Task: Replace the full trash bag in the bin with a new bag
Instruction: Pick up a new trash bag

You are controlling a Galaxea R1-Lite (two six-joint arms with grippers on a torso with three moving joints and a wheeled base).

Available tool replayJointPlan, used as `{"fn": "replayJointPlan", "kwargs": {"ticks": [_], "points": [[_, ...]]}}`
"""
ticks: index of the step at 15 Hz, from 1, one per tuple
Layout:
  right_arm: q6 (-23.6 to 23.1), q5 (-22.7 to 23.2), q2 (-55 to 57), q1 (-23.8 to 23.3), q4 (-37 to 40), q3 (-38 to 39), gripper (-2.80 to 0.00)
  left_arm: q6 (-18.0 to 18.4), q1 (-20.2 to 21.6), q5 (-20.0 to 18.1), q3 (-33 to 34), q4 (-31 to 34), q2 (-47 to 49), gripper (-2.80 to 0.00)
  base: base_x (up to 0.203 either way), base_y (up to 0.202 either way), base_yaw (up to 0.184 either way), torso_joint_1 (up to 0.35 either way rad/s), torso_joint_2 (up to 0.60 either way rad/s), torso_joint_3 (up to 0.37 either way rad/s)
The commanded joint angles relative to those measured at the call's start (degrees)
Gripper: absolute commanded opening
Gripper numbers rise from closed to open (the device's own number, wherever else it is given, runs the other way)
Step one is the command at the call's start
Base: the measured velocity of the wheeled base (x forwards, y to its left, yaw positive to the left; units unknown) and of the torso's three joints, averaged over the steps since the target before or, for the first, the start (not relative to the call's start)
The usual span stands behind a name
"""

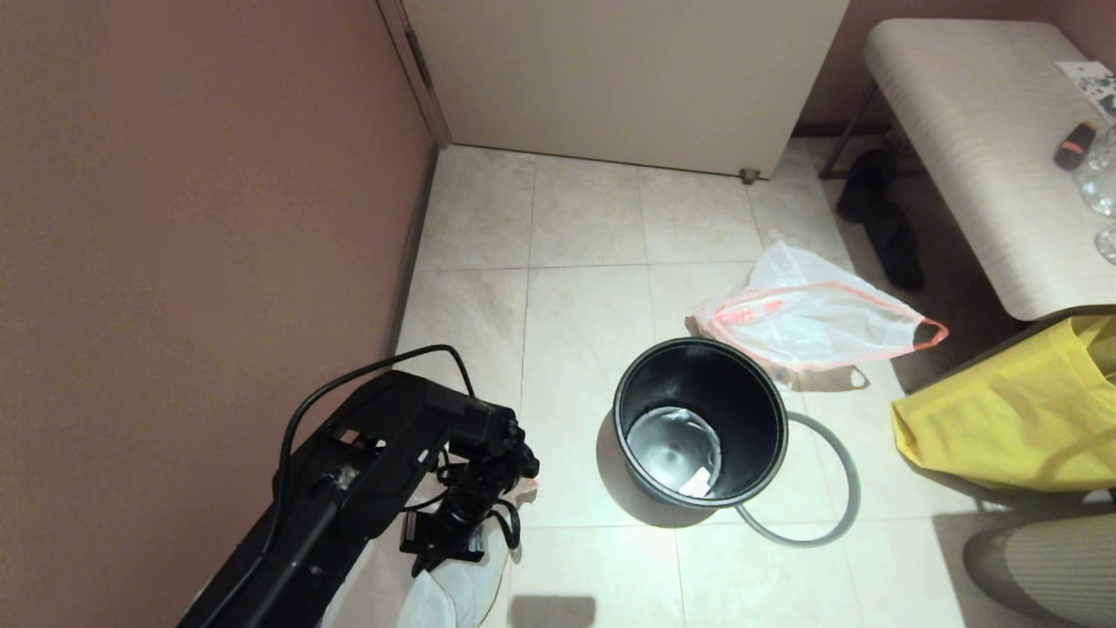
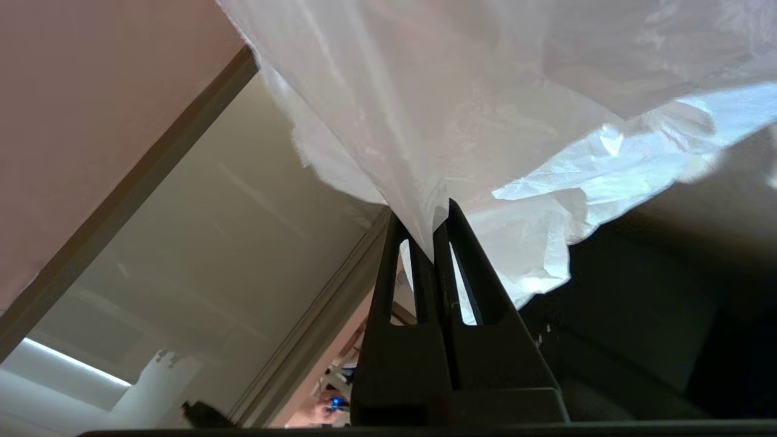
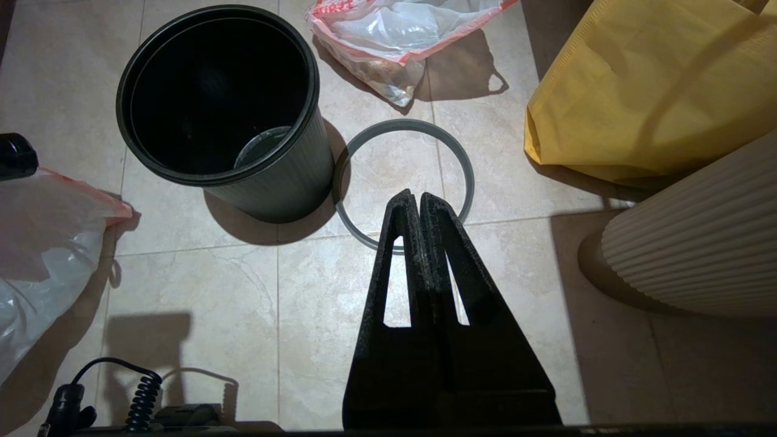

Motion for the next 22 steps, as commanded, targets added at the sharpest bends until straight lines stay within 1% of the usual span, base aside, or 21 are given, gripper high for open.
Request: {"fn": "replayJointPlan", "kwargs": {"ticks": [1, 6, 9, 12, 16, 19, 20, 22], "points": [[0.08, -0.01, 0.05, 0.02, 0.01, 0.01, -2.8, -0.23, -0.25, -0.54, 0.02, 0.96, -2.67, -2.8, 0.0, 0.0, 0.0, 0.0, 0.0, 0.0], [-0.01, -0.01, 0.05, 0.02, 0.01, 0.01, -2.8, -0.23, -2.18, -8.18, 0.5, 6.38, -8.65, -2.8, 0.0, 0.0, 0.0, 0.0, 0.0, 0.0], [0.04, -0.01, 0.05, 0.02, 0.01, 0.01, -2.8, -0.21, -3.23, -11.73, 0.56, 8.54, -11.1, -2.8, 0.0, 0.0, 0.0, 0.0, 0.0, 0.0], [-0.01, -0.01, 0.05, 0.02, 0.01, 0.01, -2.8, -0.14, -3.88, -12.13, 0.49, 9.7, -14.9, -2.8, 0.0, 0.0, 0.0, 0.0, 0.0, 0.0], [0.04, -0.01, 0.05, 0.02, 0.01, 0.01, -2.8, -0.74, -4.38, -12.24, 0.47, 9.5, -20.6, -2.8, 0.0, 0.0, 0.0, 0.0, 0.0, 0.0], [0.0, -0.01, 0.05, 0.02, 0.01, 0.01, -2.8, -3.31, -5.0, -12.6, 0.3, 8.99, -26.7, -2.8, 0.0, 0.0, 0.0, 0.0, 0.0, 0.0], [0.03, -0.01, 0.05, 0.02, 0.01, 0.01, -2.8, -3.74, -5.18, -13.1, 0.24, 8.62, -28.13, -2.8, 0.0, 0.0, 0.0, 0.0, 0.0, 0.0], [0.04, -0.01, 0.05, 0.02, 0.01, 0.01, -2.8, -3.9, -6.13, -15.74, 0.21, 7.75, -31.67, -2.8, 0.0, 0.0, 0.0, 0.0, 0.0, 0.0]]}}
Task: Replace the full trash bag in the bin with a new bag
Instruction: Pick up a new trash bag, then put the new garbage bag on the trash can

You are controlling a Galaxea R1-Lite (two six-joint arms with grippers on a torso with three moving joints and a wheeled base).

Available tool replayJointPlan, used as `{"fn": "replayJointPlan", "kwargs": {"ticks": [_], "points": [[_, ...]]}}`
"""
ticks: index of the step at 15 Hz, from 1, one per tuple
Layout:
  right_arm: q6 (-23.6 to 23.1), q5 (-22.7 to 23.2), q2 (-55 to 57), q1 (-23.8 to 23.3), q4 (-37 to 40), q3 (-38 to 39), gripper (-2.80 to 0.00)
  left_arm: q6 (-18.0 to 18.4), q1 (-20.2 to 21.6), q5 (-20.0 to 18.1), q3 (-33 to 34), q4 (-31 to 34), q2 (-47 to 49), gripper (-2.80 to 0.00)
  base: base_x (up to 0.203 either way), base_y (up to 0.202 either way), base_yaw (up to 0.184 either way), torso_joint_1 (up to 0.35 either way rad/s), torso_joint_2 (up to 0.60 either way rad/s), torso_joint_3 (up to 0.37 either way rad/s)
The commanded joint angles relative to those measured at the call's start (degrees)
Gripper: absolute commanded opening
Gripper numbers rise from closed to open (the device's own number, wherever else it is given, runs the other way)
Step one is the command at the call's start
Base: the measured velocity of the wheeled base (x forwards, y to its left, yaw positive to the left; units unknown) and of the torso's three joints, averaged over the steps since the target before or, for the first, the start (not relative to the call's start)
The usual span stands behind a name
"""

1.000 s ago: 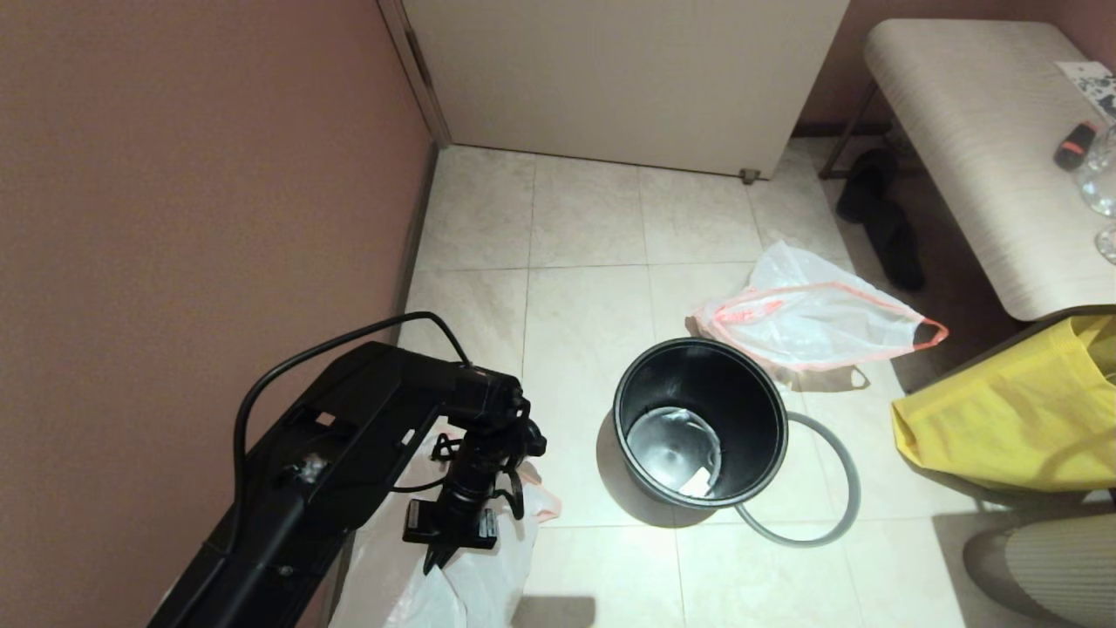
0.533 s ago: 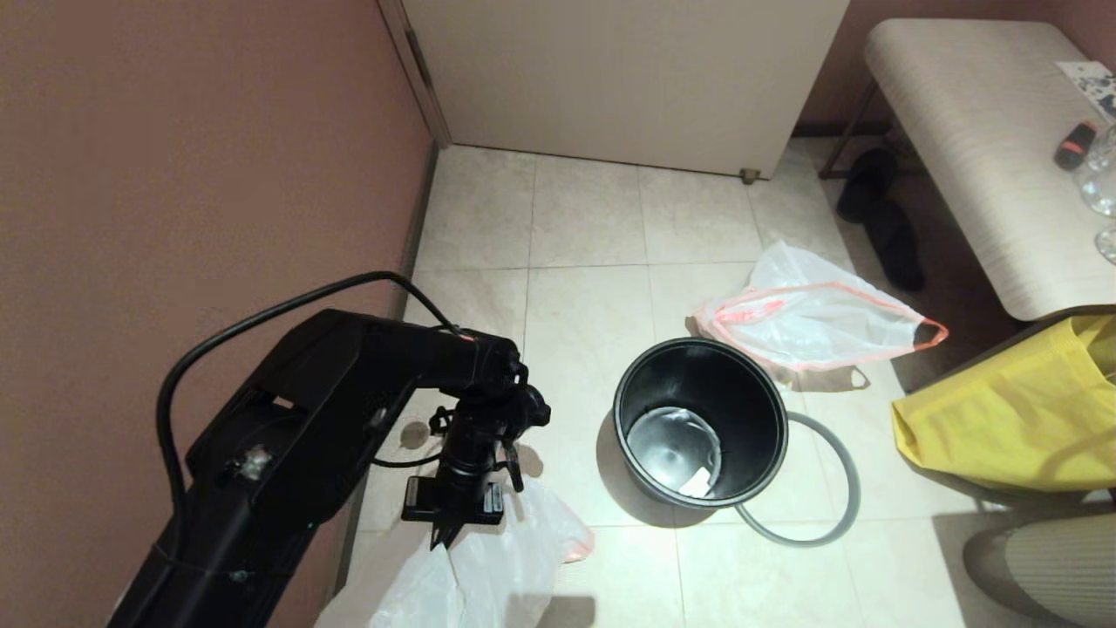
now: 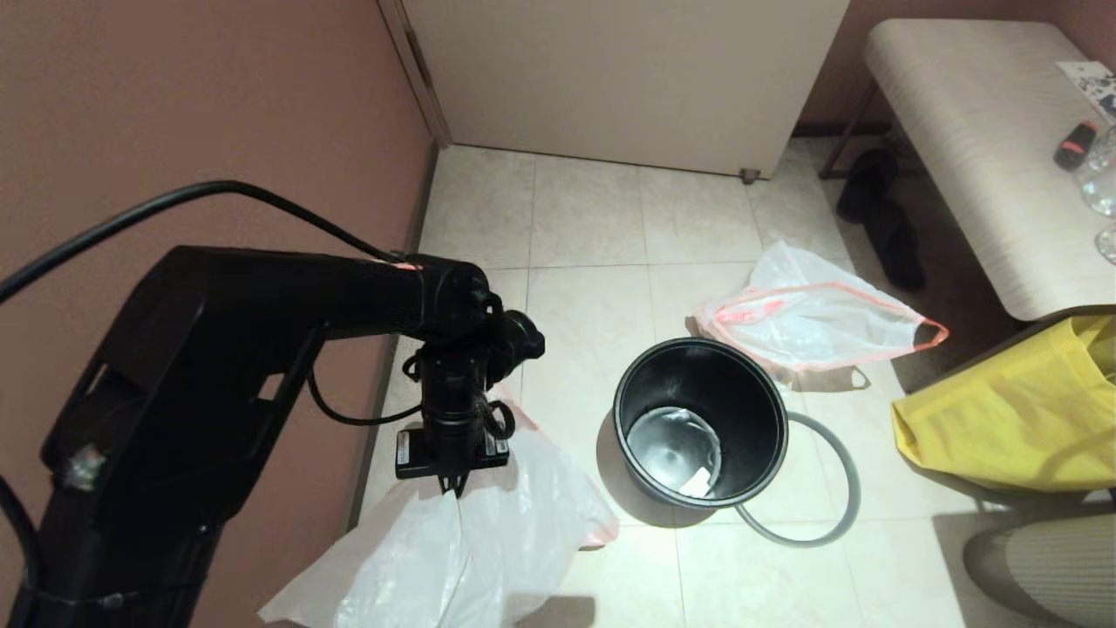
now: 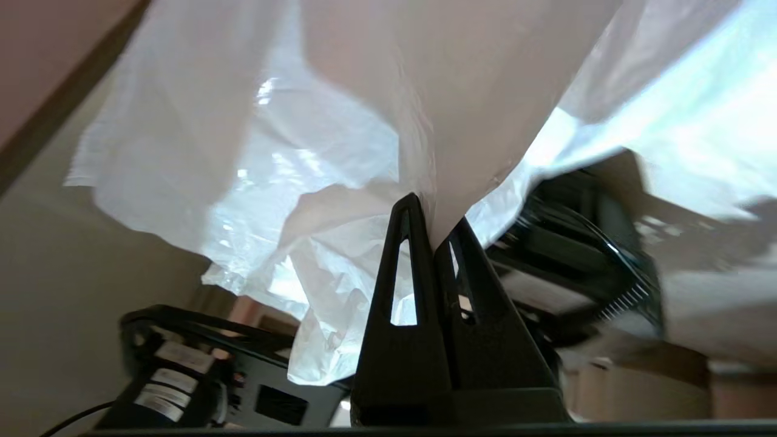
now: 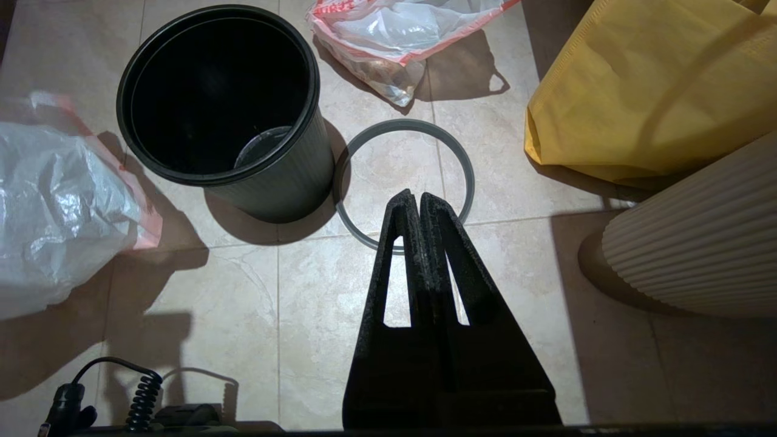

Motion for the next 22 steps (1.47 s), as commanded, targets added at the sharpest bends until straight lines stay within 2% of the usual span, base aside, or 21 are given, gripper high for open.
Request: {"fn": "replayJointPlan", "kwargs": {"ticks": [1, 9, 15, 18, 22], "points": [[0.03, -0.01, 0.05, 0.02, 0.01, 0.01, -2.8, -0.3, -0.91, -0.76, -0.03, 0.28, -4.45, -2.8, 0.0, 0.0, 0.0, 0.0, 0.0, 0.0], [0.07, -0.01, 0.05, 0.02, 0.01, 0.01, -2.8, -0.3, -3.91, -1.4, -0.03, 2.68, -15.21, -2.8, 0.0, 0.0, 0.0, 0.0, 0.0, 0.0], [0.06, -0.01, 0.05, 0.02, 0.01, 0.01, -2.8, -0.97, -7.97, -1.18, -0.21, 0.38, -20.17, -2.8, 0.0, 0.0, 0.0, 0.0, 0.0, 0.0], [0.0, -0.01, 0.05, 0.02, 0.01, 0.01, -2.8, -1.83, -6.97, -0.81, 2.4, 0.69, -16.49, -2.8, 0.0, 0.0, 0.0, 0.0, 0.0, 0.0], [0.03, -0.01, 0.05, 0.02, 0.01, 0.01, -2.8, -3.05, -3.17, 2.71, 5.74, -2.27, -6.92, -2.8, 0.0, 0.0, 0.0, 0.0, 0.0, 0.0]]}}
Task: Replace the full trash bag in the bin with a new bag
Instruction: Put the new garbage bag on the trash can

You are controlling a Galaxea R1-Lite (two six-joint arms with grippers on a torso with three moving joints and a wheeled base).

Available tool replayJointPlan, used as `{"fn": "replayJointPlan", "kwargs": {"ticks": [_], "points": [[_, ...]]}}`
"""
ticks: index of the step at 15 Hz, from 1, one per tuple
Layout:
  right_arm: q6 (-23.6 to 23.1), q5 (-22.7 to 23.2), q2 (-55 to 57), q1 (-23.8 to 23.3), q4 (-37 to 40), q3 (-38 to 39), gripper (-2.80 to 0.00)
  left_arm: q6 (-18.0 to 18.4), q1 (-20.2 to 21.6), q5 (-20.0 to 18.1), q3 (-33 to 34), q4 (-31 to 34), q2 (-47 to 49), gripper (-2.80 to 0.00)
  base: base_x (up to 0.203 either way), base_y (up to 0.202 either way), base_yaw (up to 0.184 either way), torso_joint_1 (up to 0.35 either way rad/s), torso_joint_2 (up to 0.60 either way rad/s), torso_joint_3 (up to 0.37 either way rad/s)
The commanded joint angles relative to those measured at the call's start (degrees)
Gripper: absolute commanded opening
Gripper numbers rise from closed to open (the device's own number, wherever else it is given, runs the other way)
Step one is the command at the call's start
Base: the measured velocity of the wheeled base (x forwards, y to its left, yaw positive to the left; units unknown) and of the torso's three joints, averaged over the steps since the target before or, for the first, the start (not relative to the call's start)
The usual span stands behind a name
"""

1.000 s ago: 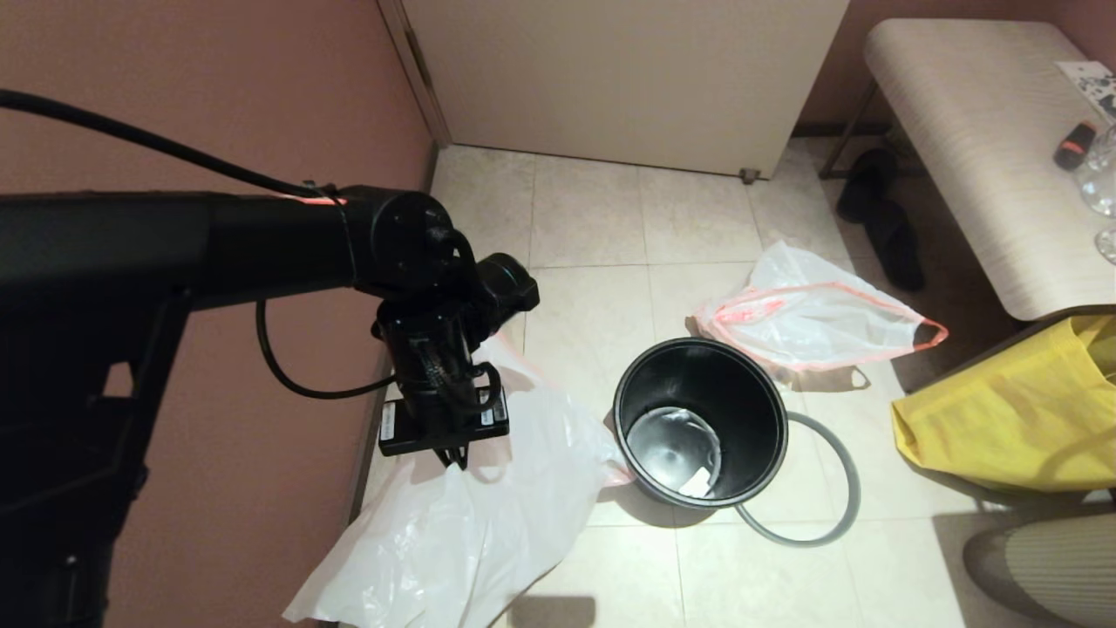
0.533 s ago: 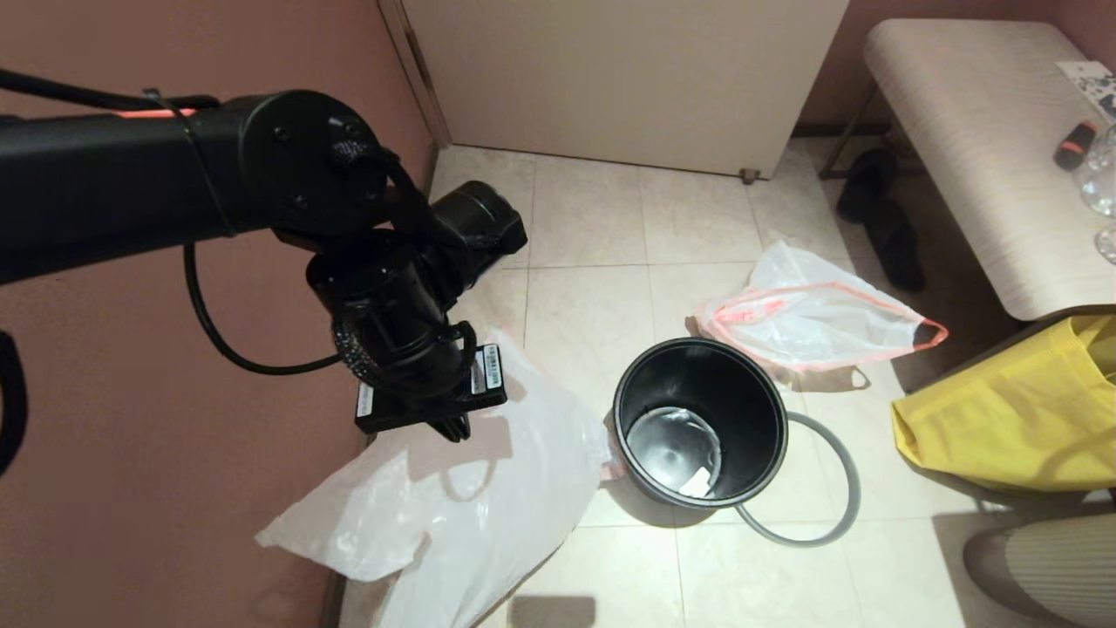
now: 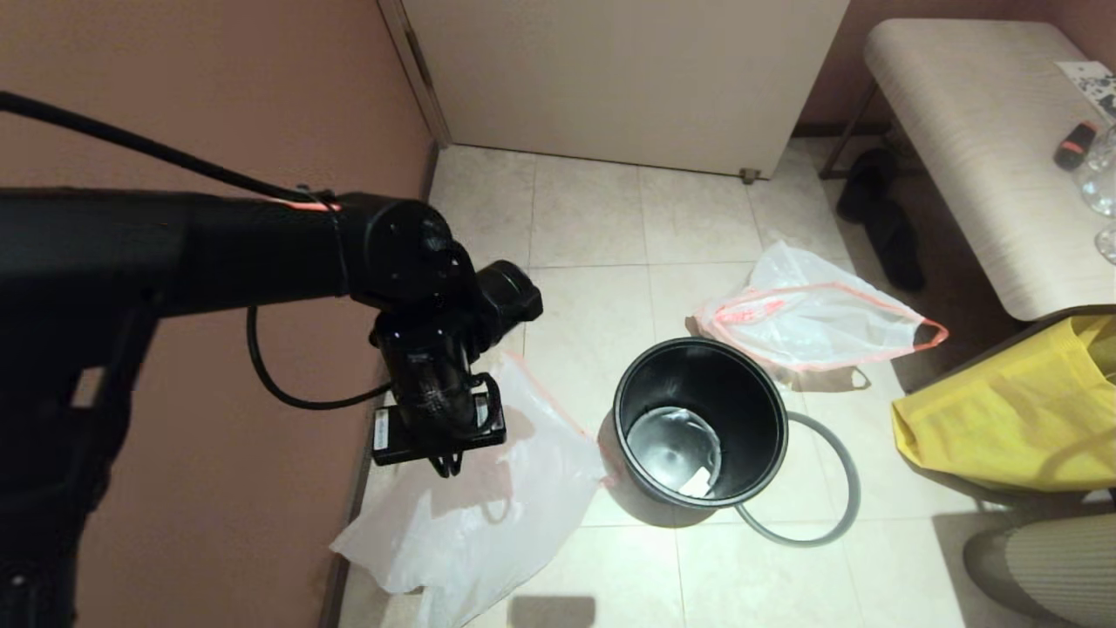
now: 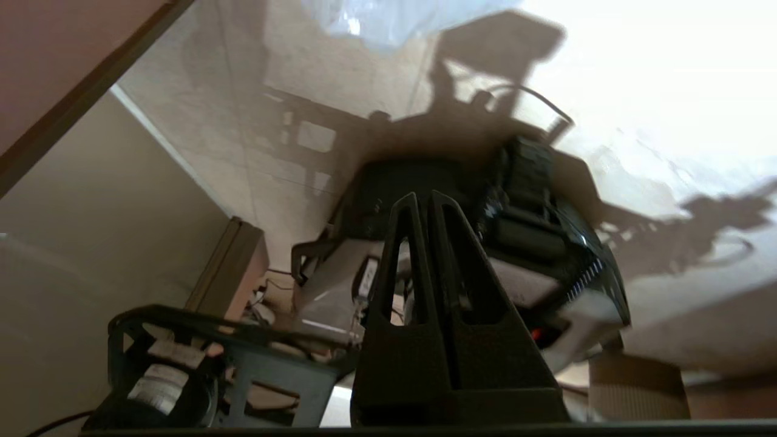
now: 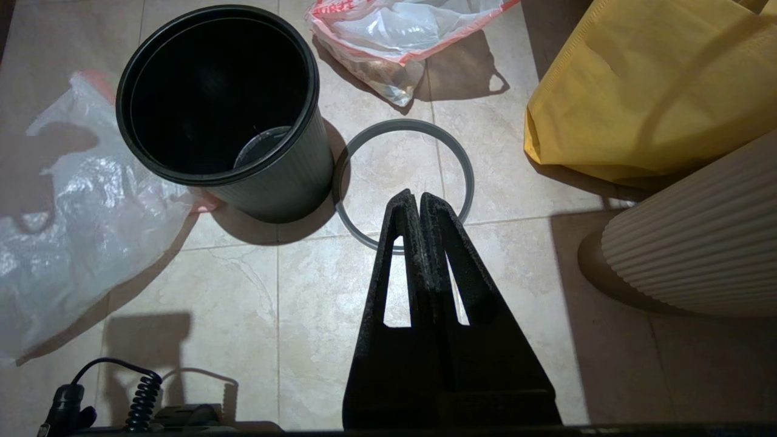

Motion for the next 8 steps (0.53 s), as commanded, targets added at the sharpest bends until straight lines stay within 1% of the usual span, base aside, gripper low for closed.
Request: {"fn": "replayJointPlan", "kwargs": {"ticks": [1, 2, 4, 6, 7, 8], "points": [[-0.03, -0.01, 0.05, 0.02, 0.01, 0.01, -2.8, -0.31, 1.22, 0.64, 0.42, -0.86, 5.74, -2.8, 0.0, 0.0, 0.0, 0.0, 0.0, 0.0], [-0.03, -0.01, 0.05, 0.02, 0.01, 0.01, -2.8, -0.28, 1.65, 1.43, 0.31, -1.45, 8.0, -2.8, 0.0, 0.0, 0.0, 0.0, 0.0, 0.0], [-0.03, -0.01, 0.05, 0.02, 0.01, 0.01, -2.8, -0.26, 2.88, 4.27, -0.2, -1.91, 14.83, -2.8, 0.0, 0.0, 0.0, 0.0, 0.0, 0.0], [0.06, -0.01, 0.05, 0.02, 0.01, 0.01, -2.8, -0.05, 4.93, 7.15, -2.35, -1.98, 22.09, -2.8, 0.0, 0.0, 0.0, 0.0, 0.0, 0.0], [0.05, -0.01, 0.05, 0.02, 0.01, 0.01, -2.8, 0.77, 5.87, 7.91, -3.56, -1.92, 24.92, -2.8, 0.0, 0.0, 0.0, 0.0, 0.0, 0.0], [-0.03, -0.01, 0.05, 0.02, 0.01, 0.01, -2.8, 3.63, 6.68, 8.4, -4.3, -1.89, 26.89, -2.8, 0.0, 0.0, 0.0, 0.0, 0.0, 0.0]]}}
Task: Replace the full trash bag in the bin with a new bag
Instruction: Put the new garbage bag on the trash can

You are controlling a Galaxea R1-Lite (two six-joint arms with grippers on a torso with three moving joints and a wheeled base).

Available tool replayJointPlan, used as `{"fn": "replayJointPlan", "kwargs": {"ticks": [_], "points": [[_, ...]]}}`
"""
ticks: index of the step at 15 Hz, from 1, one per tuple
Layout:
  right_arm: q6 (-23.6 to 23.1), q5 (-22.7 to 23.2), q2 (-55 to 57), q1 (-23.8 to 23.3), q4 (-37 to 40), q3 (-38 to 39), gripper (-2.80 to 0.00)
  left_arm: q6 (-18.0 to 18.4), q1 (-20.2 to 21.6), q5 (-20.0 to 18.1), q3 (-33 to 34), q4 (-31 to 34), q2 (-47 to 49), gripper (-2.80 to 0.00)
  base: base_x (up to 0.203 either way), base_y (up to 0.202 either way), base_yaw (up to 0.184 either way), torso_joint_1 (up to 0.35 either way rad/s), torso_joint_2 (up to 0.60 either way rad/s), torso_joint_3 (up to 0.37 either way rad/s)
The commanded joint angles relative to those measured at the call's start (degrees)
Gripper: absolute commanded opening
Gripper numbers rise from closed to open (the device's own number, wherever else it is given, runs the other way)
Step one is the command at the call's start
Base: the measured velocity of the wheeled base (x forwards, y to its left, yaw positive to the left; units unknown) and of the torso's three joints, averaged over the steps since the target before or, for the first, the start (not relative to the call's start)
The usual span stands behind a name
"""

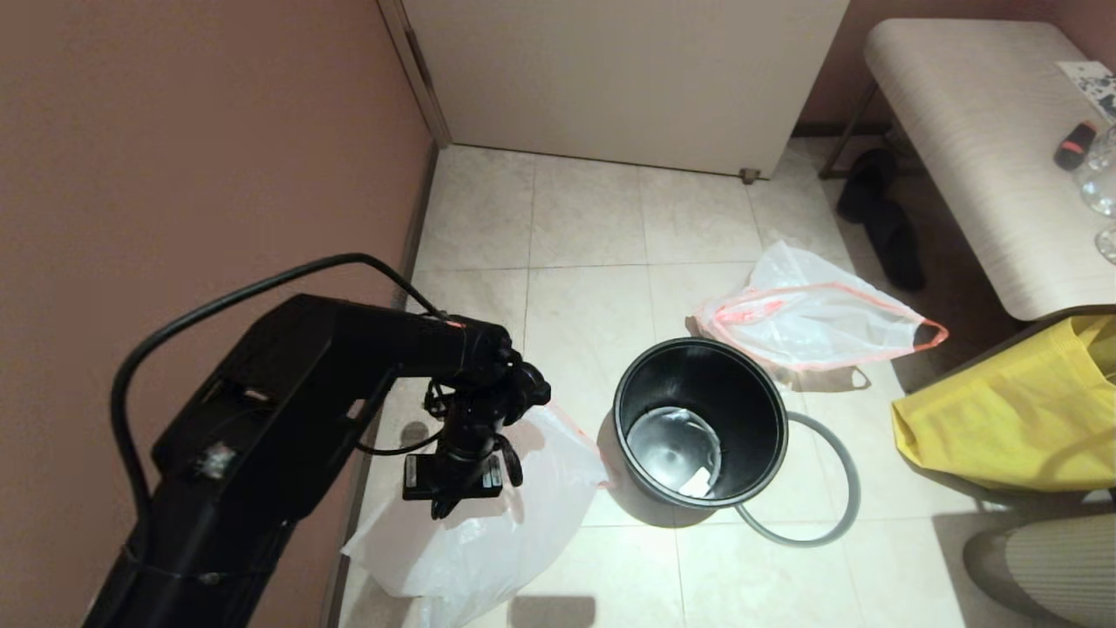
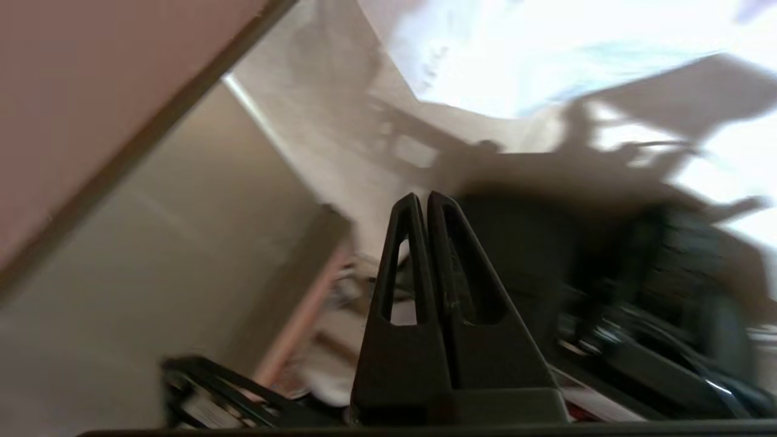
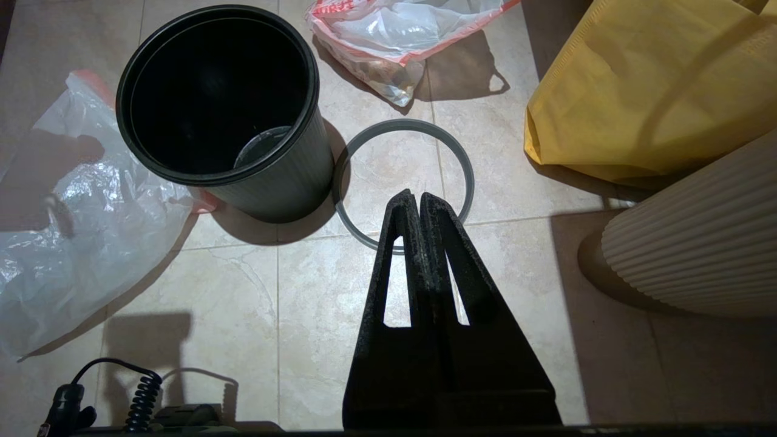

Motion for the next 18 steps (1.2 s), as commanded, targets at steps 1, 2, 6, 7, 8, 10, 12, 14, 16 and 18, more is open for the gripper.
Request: {"fn": "replayJointPlan", "kwargs": {"ticks": [1, 2, 6, 7, 8, 10, 12, 14, 16, 18], "points": [[0.04, -0.02, 0.05, 0.02, 0.01, 0.01, -2.8, 2.13, 1.09, 0.34, -1.1, 0.28, 6.65, -2.8, 0.0, 0.0, 0.0, 0.0, 0.0, 0.0], [0.07, -0.02, 0.05, 0.02, 0.01, 0.01, -2.8, 3.48, 1.42, 0.4, -1.55, -0.18, 8.31, -2.8, 0.0, 0.0, 0.0, 0.0, 0.0, 0.0], [-0.01, -0.02, 0.05, 0.02, 0.01, 0.01, -2.8, 9.73, 3.49, 0.32, -1.74, -9.44, 14.38, 0.0, 0.0, 0.0, 0.0, 0.0, 0.0, 0.0], [0.01, -0.02, 0.05, 0.02, 0.01, 0.01, -2.8, 10.52, 3.61, -0.43, -1.31, -10.19, 14.71, 0.0, 0.0, 0.0, 0.0, 0.0, 0.0, 0.0], [0.08, -0.02, 0.05, 0.02, 0.01, 0.01, -2.8, 10.79, 3.55, -0.69, -1.02, -10.28, 14.84, 0.0, 0.0, 0.0, 0.0, 0.0, 0.0, 0.0], [-0.01, -0.02, 0.05, 0.02, 0.01, 0.01, -2.8, 11.18, 3.72, -0.8, -1.1, -10.49, 16.41, 0.0, 0.0, 0.0, 0.0, 0.0, 0.0, 0.0], [0.08, -0.02, 0.05, 0.02, 0.01, 0.01, -2.8, 14.54, 4.59, -1.11, -1.19, -12.97, 17.56, 0.0, 0.0, 0.0, 0.0, 0.0, 0.0, 0.0], [0.06, -0.02, 0.05, 0.02, 0.01, 0.01, -2.8, 17.6, 5.08, -3.84, -1.31, -16.0, 18.93, 0.0, 0.0, 0.0, 0.0, 0.0, 0.0, 0.0], [0.0, -0.02, 0.05, 0.02, 0.01, 0.01, -2.8, 19.82, 5.73, -4.13, -1.58, -18.58, 21.03, 0.0, 0.0, 0.0, 0.0, 0.0, 0.0, 0.0], [-0.01, -0.02, 0.05, 0.02, 0.01, 0.01, -2.8, 21.73, 7.01, -4.14, -1.61, -21.97, 22.53, 0.0, 0.0, 0.0, 0.0, 0.0, 0.0, 0.0]]}}
